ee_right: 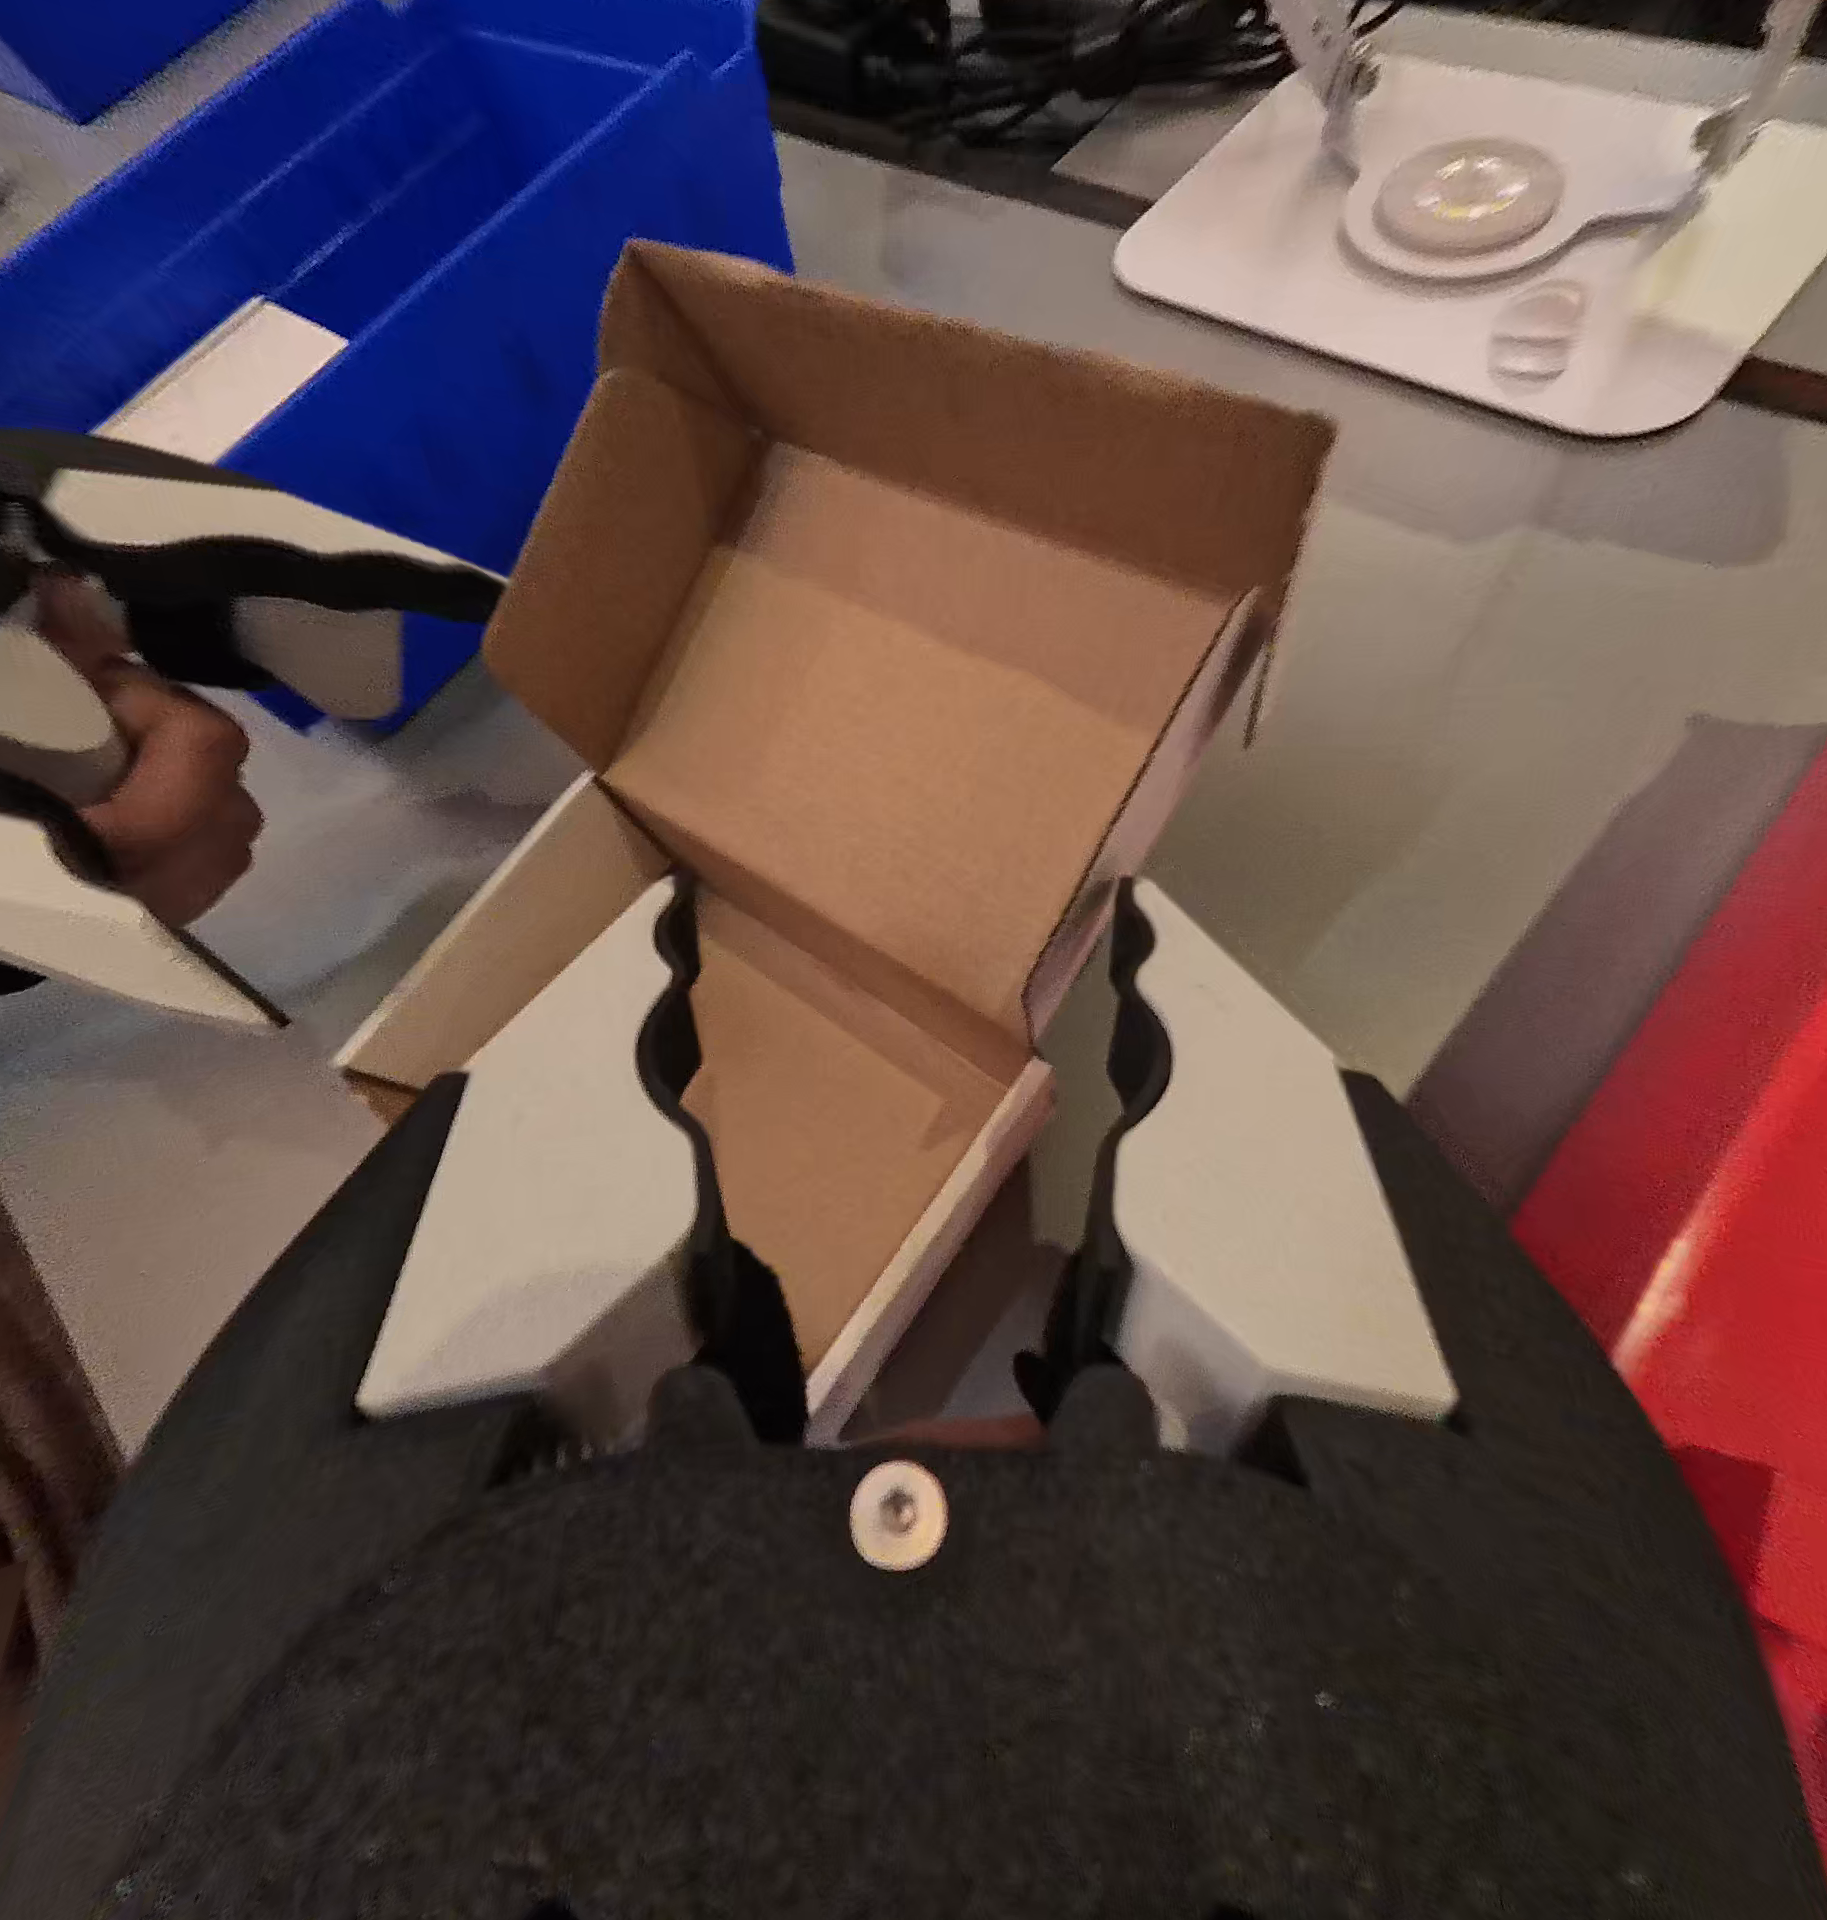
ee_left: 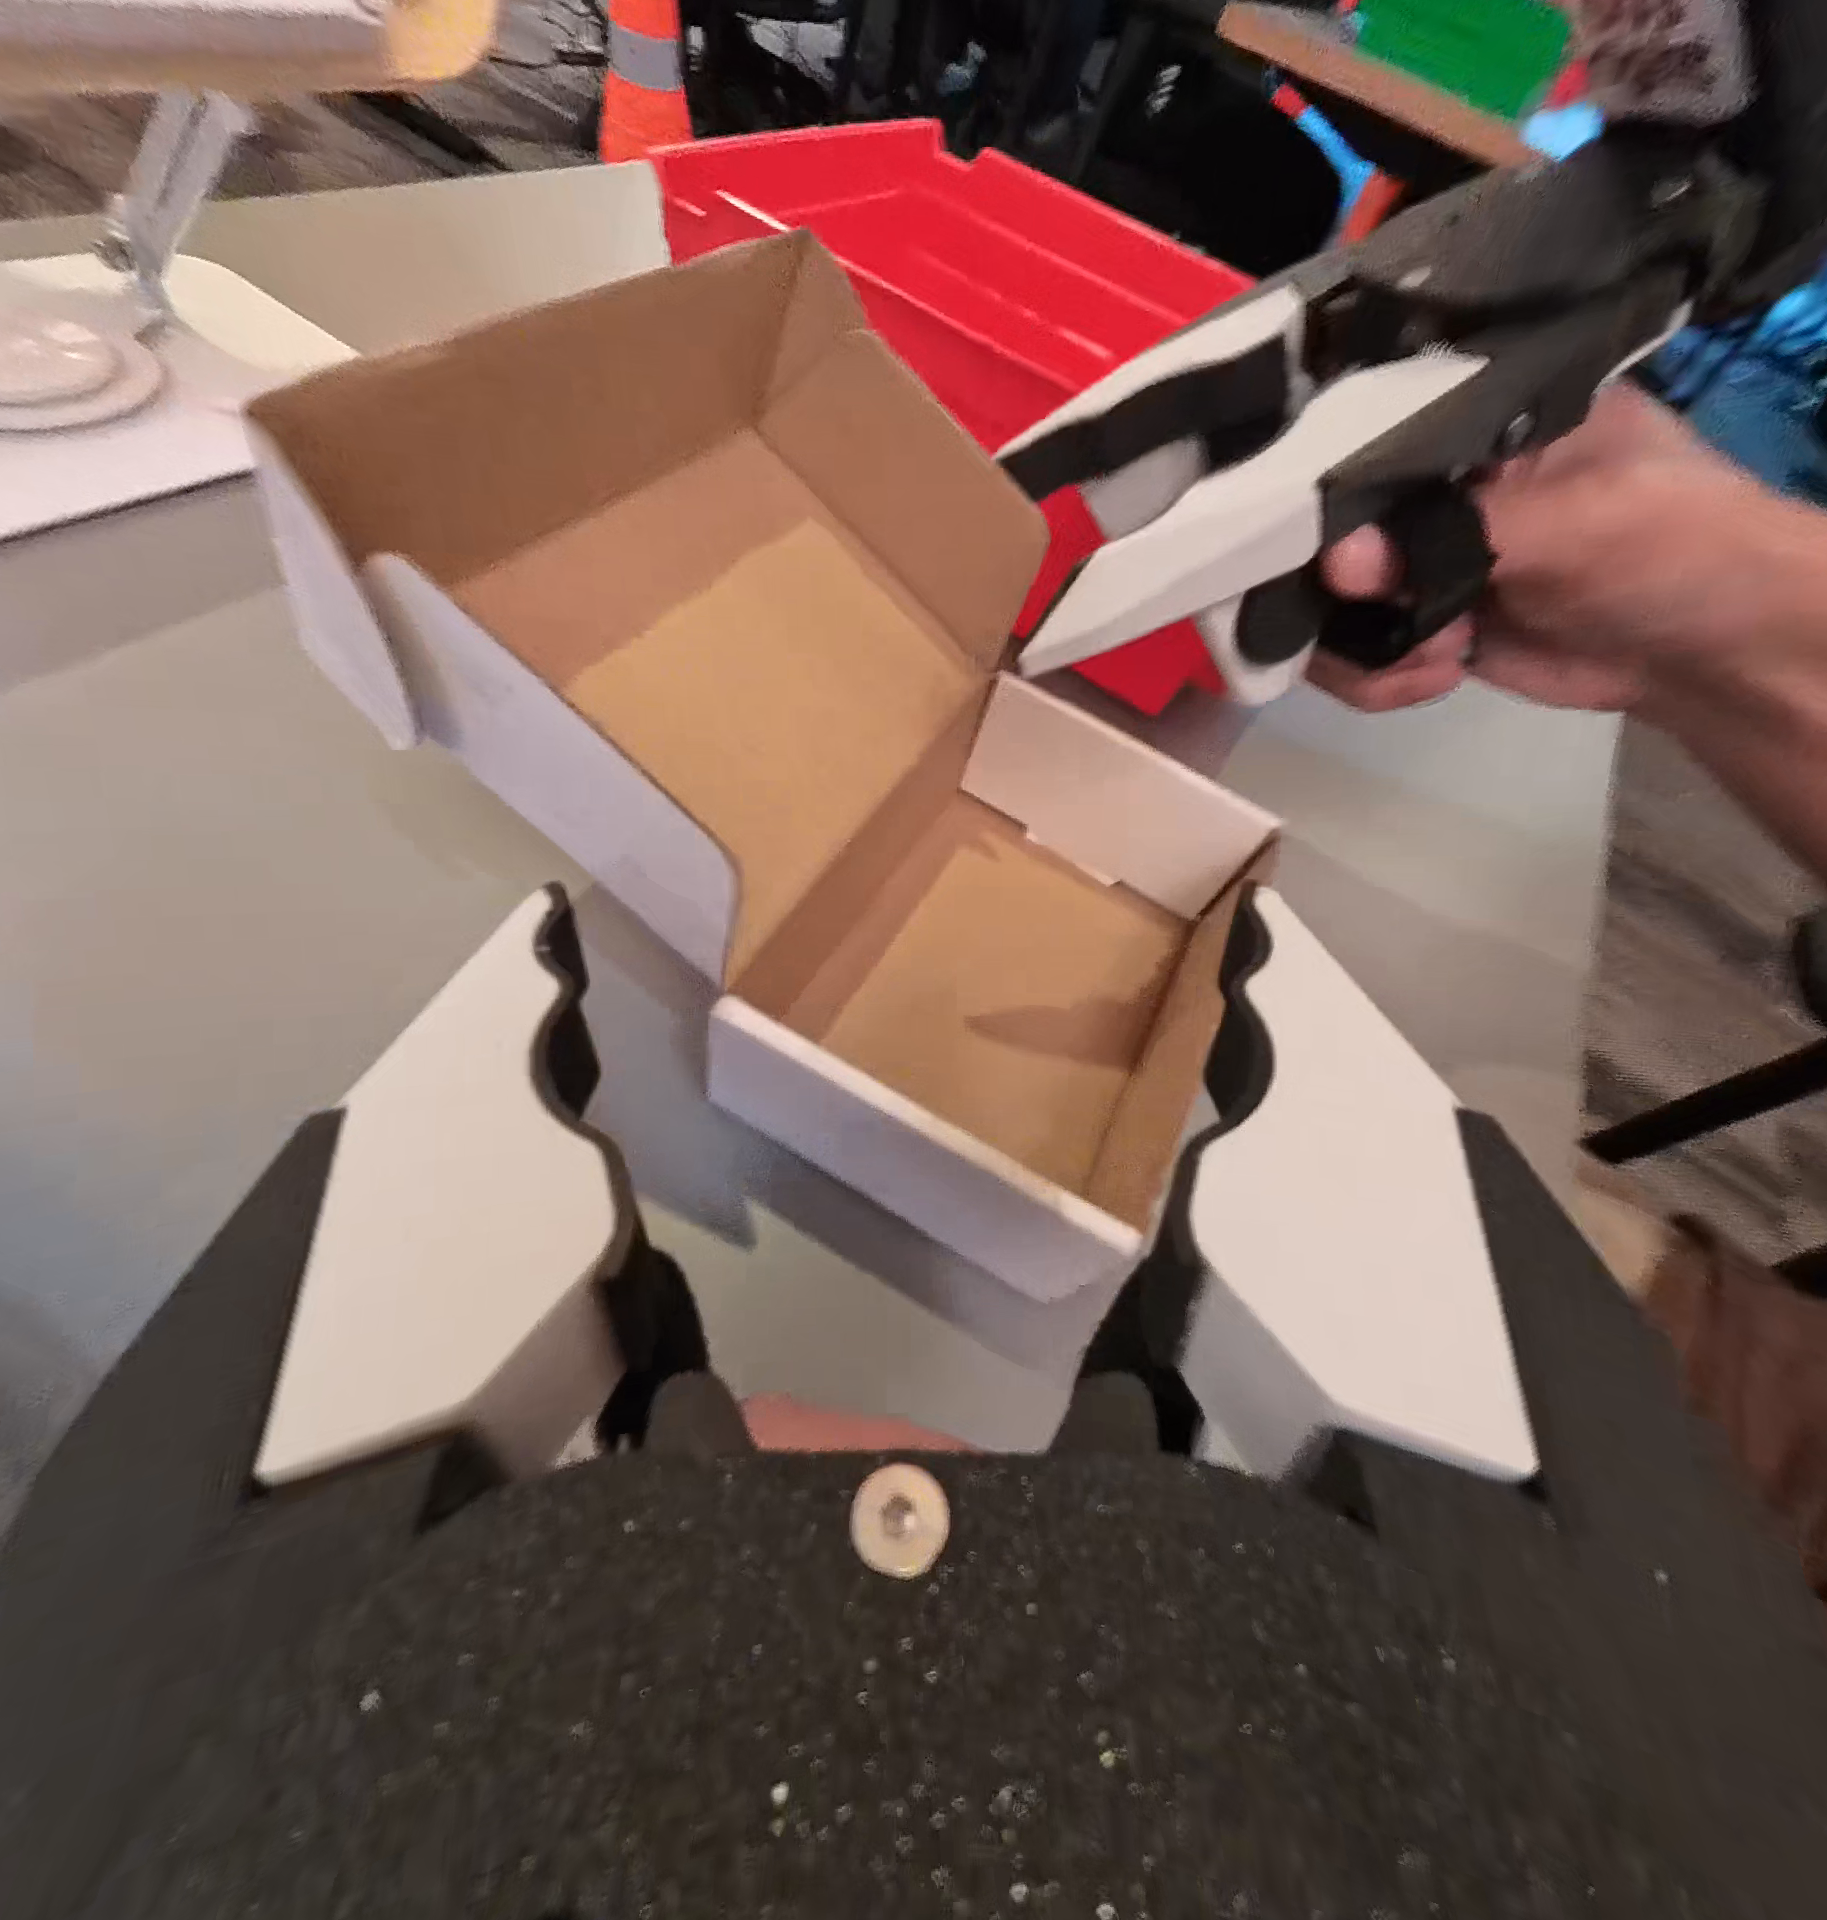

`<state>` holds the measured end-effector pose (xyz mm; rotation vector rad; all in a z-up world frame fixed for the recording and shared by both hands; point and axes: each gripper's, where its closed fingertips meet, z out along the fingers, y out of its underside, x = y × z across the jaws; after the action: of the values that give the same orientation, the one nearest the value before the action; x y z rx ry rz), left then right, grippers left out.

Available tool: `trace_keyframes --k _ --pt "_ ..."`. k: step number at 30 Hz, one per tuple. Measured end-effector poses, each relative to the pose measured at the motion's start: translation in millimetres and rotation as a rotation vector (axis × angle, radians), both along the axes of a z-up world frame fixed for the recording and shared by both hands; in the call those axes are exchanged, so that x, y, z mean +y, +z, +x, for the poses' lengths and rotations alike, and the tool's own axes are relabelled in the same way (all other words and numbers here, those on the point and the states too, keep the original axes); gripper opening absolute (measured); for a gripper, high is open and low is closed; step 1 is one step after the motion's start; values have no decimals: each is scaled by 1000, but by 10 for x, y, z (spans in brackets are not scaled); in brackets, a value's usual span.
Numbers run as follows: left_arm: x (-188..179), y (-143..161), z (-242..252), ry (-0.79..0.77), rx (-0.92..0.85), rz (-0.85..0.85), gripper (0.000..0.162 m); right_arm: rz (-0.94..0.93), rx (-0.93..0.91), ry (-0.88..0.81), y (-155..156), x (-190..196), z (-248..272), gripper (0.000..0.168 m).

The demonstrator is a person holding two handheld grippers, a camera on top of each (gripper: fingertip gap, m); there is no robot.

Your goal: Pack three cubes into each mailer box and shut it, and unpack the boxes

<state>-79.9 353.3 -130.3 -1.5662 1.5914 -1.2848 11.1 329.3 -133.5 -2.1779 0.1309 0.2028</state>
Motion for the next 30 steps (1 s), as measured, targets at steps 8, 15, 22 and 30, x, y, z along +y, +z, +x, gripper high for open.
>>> trace_keyframes --k 8,15,22,30 --pt "-376 12 -219 -88 -24 82 109 35 -19 62 66 -422 -394 75" --pt "-615 -202 -570 -155 42 130 96 19 -52 92 -101 -852 -816 71" --pt "-715 -347 -795 -154 103 180 97 -40 -92 114 -315 -1074 -1001 70" --pt "-410 93 -876 51 -86 421 83 68 -378 -24 -84 -1270 -806 57"
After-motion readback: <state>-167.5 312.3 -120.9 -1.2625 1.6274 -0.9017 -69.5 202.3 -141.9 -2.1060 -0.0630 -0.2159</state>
